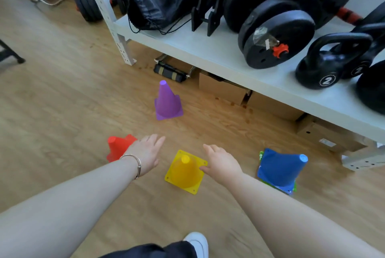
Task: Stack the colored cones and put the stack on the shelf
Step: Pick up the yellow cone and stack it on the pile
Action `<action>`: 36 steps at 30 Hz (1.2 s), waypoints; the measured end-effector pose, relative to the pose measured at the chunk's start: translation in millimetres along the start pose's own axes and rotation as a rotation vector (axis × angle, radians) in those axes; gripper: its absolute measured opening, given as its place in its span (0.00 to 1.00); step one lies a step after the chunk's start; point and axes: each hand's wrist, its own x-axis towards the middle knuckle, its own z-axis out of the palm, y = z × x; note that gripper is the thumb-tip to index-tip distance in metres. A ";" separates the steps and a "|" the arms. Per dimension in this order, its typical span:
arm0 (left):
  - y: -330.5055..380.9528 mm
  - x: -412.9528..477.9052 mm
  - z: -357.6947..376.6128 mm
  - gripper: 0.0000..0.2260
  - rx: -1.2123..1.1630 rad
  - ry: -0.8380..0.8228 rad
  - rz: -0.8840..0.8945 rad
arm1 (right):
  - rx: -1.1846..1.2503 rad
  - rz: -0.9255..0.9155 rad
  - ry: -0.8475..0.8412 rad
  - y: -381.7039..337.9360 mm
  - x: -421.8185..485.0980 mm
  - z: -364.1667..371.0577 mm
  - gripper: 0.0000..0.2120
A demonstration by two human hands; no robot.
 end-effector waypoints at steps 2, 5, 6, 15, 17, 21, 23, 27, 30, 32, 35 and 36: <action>6.2 -0.8 19.0 0.34 -0.013 -0.034 0.019 | 0.009 0.003 -0.025 0.0 3.7 12.9 0.36; 16.7 1.6 42.6 0.33 -0.017 -0.074 0.049 | 0.035 0.019 -0.075 0.3 8.4 33.1 0.37; 19.4 3.2 47.7 0.33 -0.011 -0.085 0.055 | 0.041 0.025 -0.092 0.6 9.9 40.0 0.37; 40.7 20.6 77.7 0.24 -0.003 -0.192 0.041 | 0.067 0.052 -0.183 1.4 18.8 72.0 0.35; 43.9 25.7 81.5 0.23 -0.038 -0.214 0.027 | 0.101 0.063 -0.187 2.0 21.3 75.3 0.34; 46.4 34.1 83.5 0.19 -0.125 -0.266 0.008 | 0.139 0.072 -0.175 0.4 24.8 78.8 0.32; 45.1 37.6 83.7 0.20 -0.144 -0.291 0.032 | 0.146 0.079 -0.166 -0.5 26.6 78.8 0.32; 44.2 42.0 78.5 0.20 -0.177 -0.297 0.049 | 0.143 0.075 -0.147 1.0 30.2 75.6 0.28; 44.5 45.5 73.1 0.22 -0.237 -0.273 0.057 | 0.161 0.074 -0.118 6.3 30.6 69.5 0.28; 44.5 47.1 68.3 0.25 -0.332 -0.248 0.054 | 0.197 0.072 -0.096 12.5 30.7 63.9 0.29; 45.0 49.1 57.8 0.28 -0.497 -0.161 0.046 | 0.281 0.062 -0.045 23.7 29.8 52.2 0.32; 45.8 49.8 53.3 0.29 -0.536 -0.126 0.047 | 0.305 0.059 -0.021 27.4 29.1 47.8 0.33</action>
